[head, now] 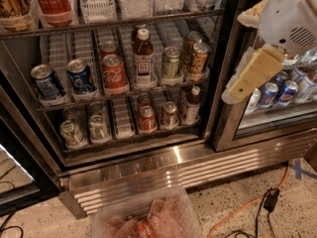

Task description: Pick orange can from top shelf of fridge

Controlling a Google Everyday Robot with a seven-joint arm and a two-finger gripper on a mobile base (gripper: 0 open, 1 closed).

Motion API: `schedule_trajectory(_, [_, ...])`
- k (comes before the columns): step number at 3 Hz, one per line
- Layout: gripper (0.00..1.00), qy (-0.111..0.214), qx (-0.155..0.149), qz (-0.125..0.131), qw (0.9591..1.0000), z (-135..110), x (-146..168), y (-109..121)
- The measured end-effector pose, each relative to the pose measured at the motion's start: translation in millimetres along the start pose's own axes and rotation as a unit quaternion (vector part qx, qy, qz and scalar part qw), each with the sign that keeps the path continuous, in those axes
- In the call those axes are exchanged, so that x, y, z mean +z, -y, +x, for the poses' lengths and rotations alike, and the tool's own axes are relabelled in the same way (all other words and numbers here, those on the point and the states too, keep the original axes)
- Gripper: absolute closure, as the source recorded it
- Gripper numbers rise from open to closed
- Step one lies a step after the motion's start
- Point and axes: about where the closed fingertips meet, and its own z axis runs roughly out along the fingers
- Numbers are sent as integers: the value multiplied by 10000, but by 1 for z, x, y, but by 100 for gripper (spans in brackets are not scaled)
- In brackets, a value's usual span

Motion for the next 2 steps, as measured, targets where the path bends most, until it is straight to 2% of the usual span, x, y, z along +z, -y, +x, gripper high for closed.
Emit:
schedule_trajectory(1, [0,733,101,54,9972,-34,15,-1])
schedule_trajectory(2, [0,1472,136,-4,9890,-77,28,-5])
